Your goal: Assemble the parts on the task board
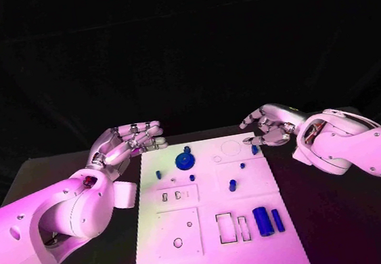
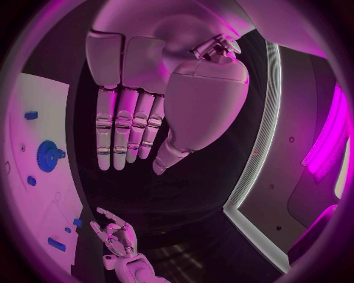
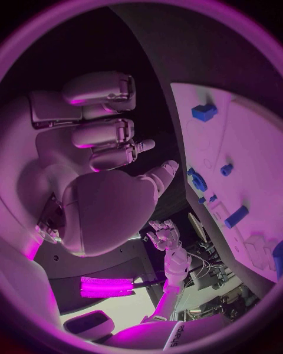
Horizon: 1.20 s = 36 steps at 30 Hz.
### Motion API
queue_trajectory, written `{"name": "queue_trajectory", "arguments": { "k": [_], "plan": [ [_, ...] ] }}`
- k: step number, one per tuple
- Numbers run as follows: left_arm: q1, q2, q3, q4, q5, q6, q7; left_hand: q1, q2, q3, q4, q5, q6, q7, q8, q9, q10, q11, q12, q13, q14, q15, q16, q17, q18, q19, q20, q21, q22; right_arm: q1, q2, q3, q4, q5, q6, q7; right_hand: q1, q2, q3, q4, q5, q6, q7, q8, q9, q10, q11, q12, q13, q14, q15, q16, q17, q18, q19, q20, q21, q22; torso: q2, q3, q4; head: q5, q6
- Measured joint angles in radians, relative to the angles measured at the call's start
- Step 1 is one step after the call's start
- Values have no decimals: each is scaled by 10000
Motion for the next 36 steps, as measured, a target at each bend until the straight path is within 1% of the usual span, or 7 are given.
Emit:
{"name": "queue_trajectory", "arguments": {
  "k": [4,6,10,15,25,28,36],
  "plan": [
    [-3,73,-7,-89,26,14,1,0,0,0,0,0,0,0,0,0,0,0,0,0,0,0,0,0,-1,0,0,0,0,-119,-167,-7,-235,362,262,278,42,-43,-42,-42,4,0,0,-62,-21,-5,-5,-15,0,0,0,0,0,0,0,0,0,-1,-31,59,-60,-22,22],
    [-5,98,-8,-111,36,21,1,0,0,0,0,0,0,0,0,0,0,0,0,0,0,0,0,-1,-1,0,0,0,0,-163,-201,-7,-384,471,355,367,42,-43,-42,-42,4,0,0,-80,-26,-28,-28,-38,0,0,0,0,0,1,0,0,0,-1,-36,79,-80,-40,22],
    [-7,119,-13,-135,50,37,1,0,0,0,0,0,25,25,0,0,0,0,0,0,0,0,0,-2,0,0,0,0,1,-297,-252,-2,-650,644,531,519,42,-43,-70,-70,45,0,0,-107,-33,-28,-29,-38,-1,0,0,0,0,1,0,0,0,-1,-35,122,-88,-45,-8],
    [-12,112,-17,-163,63,47,2,0,0,0,0,0,36,36,0,0,0,0,0,0,0,0,0,-2,0,0,0,0,1,-469,-190,-4,-774,751,682,643,117,-40,-71,-70,45,0,0,-146,-46,-28,-29,-38,-1,0,0,0,-1,1,0,0,0,-1,-17,152,-79,-33,-54],
    [-15,82,-21,-164,76,56,2,0,0,-1,0,0,36,36,0,0,0,0,0,0,0,0,0,-2,0,0,0,0,1,-603,69,-2,-1149,779,856,754,210,53,-59,-135,200,4,4,-185,-46,-28,-29,-38,-1,-1,1,0,7,1,0,0,0,-3,-12,148,-74,12,-187],
    [-16,76,-21,-162,77,56,2,0,0,-1,0,0,36,36,0,0,0,0,0,0,0,0,0,-3,0,0,0,0,1,-634,105,-2,-1198,779,880,761,213,56,-29,-165,217,53,53,-185,-45,-28,-29,-38,-1,-1,1,0,7,1,0,0,0,-3,-13,141,-75,23,-224],
    [-16,67,-21,-158,81,57,1,0,0,-1,-1,0,36,36,0,0,0,0,0,0,0,0,0,-4,-1,0,0,0,2,-696,256,-2,-1346,779,914,772,407,250,65,-259,255,331,27,-185,-45,-27,-29,12,-2,-1,1,0,6,1,-4,-5,0,-3,-19,150,-78,43,-276]
  ]
}}
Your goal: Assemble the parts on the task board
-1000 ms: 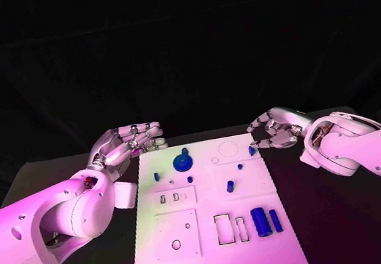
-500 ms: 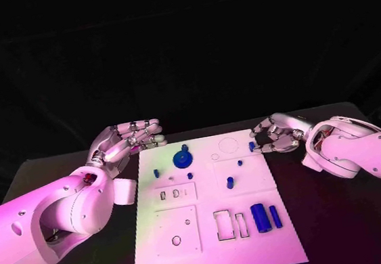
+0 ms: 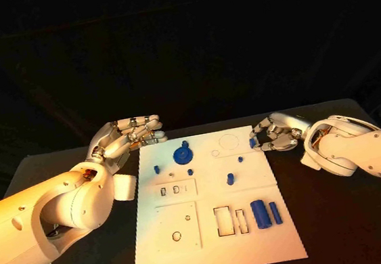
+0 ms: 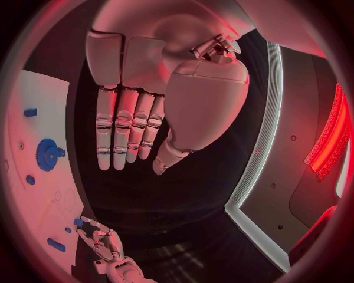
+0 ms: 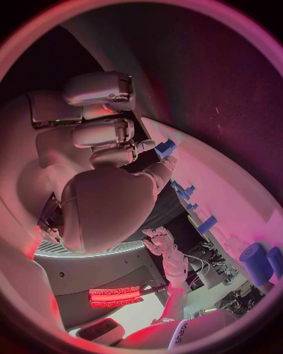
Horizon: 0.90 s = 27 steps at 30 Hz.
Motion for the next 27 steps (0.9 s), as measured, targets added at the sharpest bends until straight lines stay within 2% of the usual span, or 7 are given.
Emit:
{"name": "queue_trajectory", "arguments": {
  "k": [10,13,19,22,27],
  "plan": [
    [0,-3,0,1,3,1,-2,0,0,0,0,0,0,0,0,0,0,0,0,0,0,0,0,9,0,0,0,0,0,-46,156,0,-158,0,29,-4,78,78,82,-81,0,129,-23,0,1,67,-8,17,0,0,0,0,-1,-1,5,-73,0,8,-2,12,-11,60,-32],
    [0,1,0,1,3,1,-3,0,0,0,0,0,0,0,0,0,0,0,0,0,0,0,0,8,1,0,0,0,0,-54,202,0,-179,0,32,-9,132,132,130,-91,-1,166,14,0,1,139,-8,55,8,0,0,0,-1,-1,5,-72,0,8,-1,14,-11,61,-38],
    [0,4,0,1,5,2,-5,0,0,0,0,0,-1,0,0,0,0,0,0,0,0,0,0,7,1,0,0,0,0,-58,266,1,-229,0,33,-21,131,132,140,-81,-1,215,-35,1,1,138,-7,54,8,0,0,0,-2,-1,5,-72,0,7,5,12,-7,32,-25],
    [0,4,0,1,5,3,-6,0,0,-1,0,0,-1,0,0,0,0,0,0,0,0,0,0,7,1,0,0,0,0,-59,301,1,-270,0,33,-26,131,132,140,-81,-1,268,18,0,1,138,-7,104,8,0,0,0,-2,-1,5,-72,0,7,4,12,-9,30,-35],
    [0,4,0,8,6,7,-11,0,0,29,-30,0,-1,0,0,0,0,0,0,0,0,0,0,7,0,0,0,0,1,-59,366,1,-319,1,33,-31,131,131,167,-54,-1,484,-41,18,14,174,-42,104,7,0,0,0,-2,-1,5,-72,0,6,6,12,-8,29,-45]
  ]
}}
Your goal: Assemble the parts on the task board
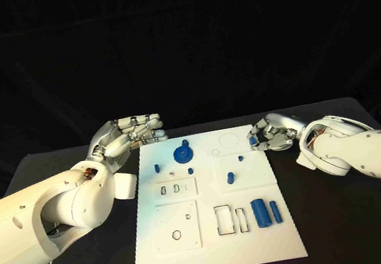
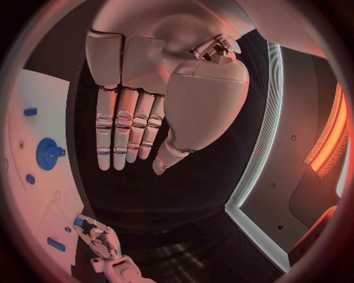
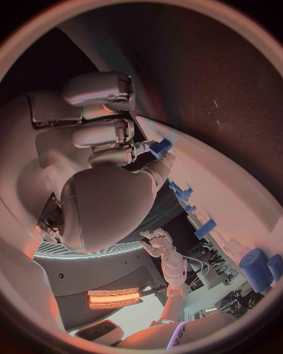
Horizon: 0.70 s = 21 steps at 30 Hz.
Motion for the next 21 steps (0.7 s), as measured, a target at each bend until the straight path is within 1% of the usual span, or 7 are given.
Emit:
{"name": "queue_trajectory", "arguments": {
  "k": [2,4,8,9,11,18,21],
  "plan": [
    [0,0,0,2,0,1,-2,0,0,0,0,0,0,0,0,0,0,0,0,0,0,0,0,0,0,0,0,0,0,0,20,0,-12,3,-1,-2,-4,4,69,-13,-48,177,-47,107,30,39,-39,0,0,-23,-23,0,0,0,0,0,0,-1,0,0,4,6,-11],
    [0,-2,0,5,1,3,-2,0,0,0,0,0,0,0,0,0,0,0,0,0,0,0,0,-1,0,0,0,0,0,-1,31,0,-26,6,-3,-4,-44,82,70,-13,-59,345,-73,154,56,55,-55,40,0,-1,-74,0,-1,-1,-5,-5,0,-1,0,0,7,9,-22],
    [0,-8,0,7,1,6,-6,0,0,0,0,0,0,0,0,0,0,0,0,0,0,0,0,-1,1,0,0,0,0,-1,39,2,-59,12,-13,-10,10,148,127,-14,-59,543,-144,267,90,90,-90,40,-1,-5,-79,0,-1,-1,0,-73,38,-1,-1,0,8,32,-38],
    [0,-10,0,8,1,6,-8,0,0,0,0,0,0,0,0,0,0,0,0,0,0,0,0,-1,0,0,0,0,0,-1,40,2,-71,16,-17,-10,5,153,126,-14,-117,614,-163,302,100,92,-93,40,-1,-10,-135,0,-1,-1,0,-73,38,-1,-1,0,6,37,-42],
    [0,-14,0,10,1,8,-9,0,0,0,0,0,0,0,0,0,0,0,0,0,0,0,0,-1,0,0,0,0,0,-1,40,2,-101,34,-28,-11,-45,202,126,-13,-158,658,-208,302,117,124,-125,79,-2,0,-145,0,-1,-1,0,-72,78,-2,-2,0,4,46,-50],
    [0,-26,0,16,2,14,-18,0,0,0,0,0,0,0,0,0,0,0,0,0,0,0,0,-2,1,0,0,0,0,0,41,3,-169,89,-80,-18,0,299,193,-26,-215,739,-218,344,132,160,-161,78,-2,0,-145,0,-1,0,0,-142,78,-2,-4,2,-2,59,-64],
    [0,-30,0,16,2,16,-23,0,0,0,0,0,0,0,0,0,0,0,0,0,0,0,0,-2,0,0,0,0,0,0,39,3,-160,117,-116,-18,46,364,224,-56,-234,839,-278,425,137,181,-183,78,-2,1,-216,0,-2,0,0,-142,129,-3,-7,3,1,67,-72]
  ]
}}
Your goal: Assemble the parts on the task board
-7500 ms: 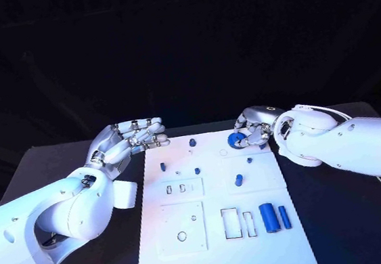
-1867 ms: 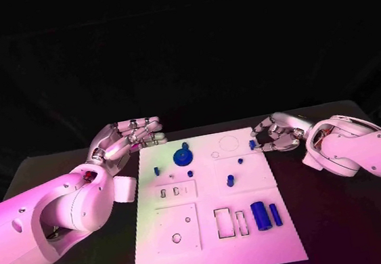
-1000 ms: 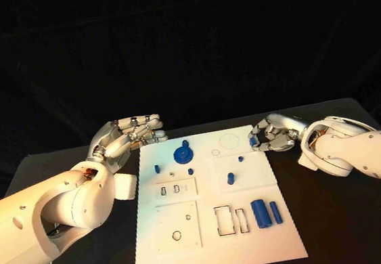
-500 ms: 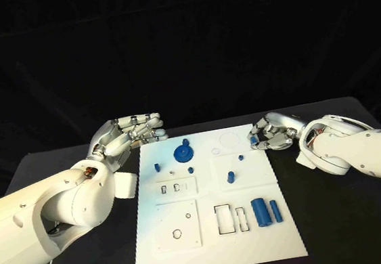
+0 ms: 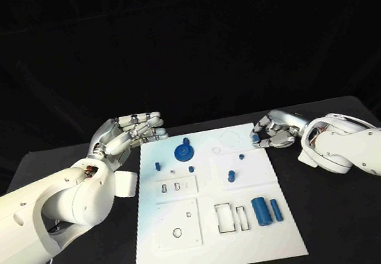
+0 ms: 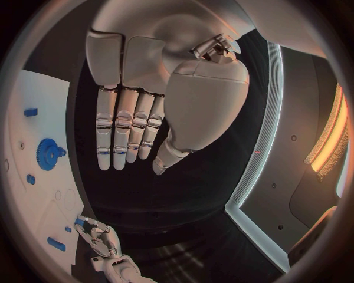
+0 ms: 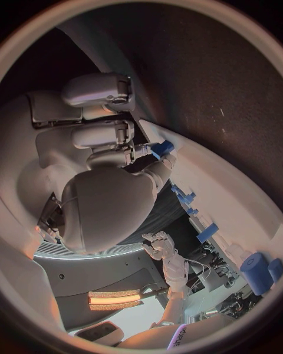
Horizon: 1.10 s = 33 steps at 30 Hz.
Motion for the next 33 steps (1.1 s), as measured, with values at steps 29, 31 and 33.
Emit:
{"name": "queue_trajectory", "arguments": {
  "k": [29,31,33],
  "plan": [
    [0,101,-3,-251,3,31,-42,0,0,28,27,0,0,0,-41,0,0,0,0,0,0,0,0,7,1,0,0,0,0,532,1147,-67,3154,-294,-93,-1107,-37,366,93,72,-469,18,8,71,22,-76,-106,-39,-3,-1,1,0,-2,1,0,-71,112,-3,-37,-59,29,478,-217],
    [0,120,-3,-259,3,33,-44,0,0,28,28,0,0,0,-41,0,0,0,0,0,0,0,0,7,1,0,0,0,0,457,1391,-107,3152,-452,-94,-1186,-37,366,93,72,-432,9,16,71,22,-76,-106,-39,-3,-1,1,0,-2,1,0,-71,111,-3,-36,-61,30,554,-239],
    [0,130,-3,-270,3,35,-46,0,0,27,28,0,0,0,-41,0,0,0,0,0,0,0,0,7,1,0,0,0,0,353,1657,-152,3097,-666,-97,-1274,-37,365,94,70,-403,3,22,71,22,-77,-106,-39,-3,-1,1,0,-2,1,0,-70,111,-3,-35,-61,30,609,-260]
  ]
}}
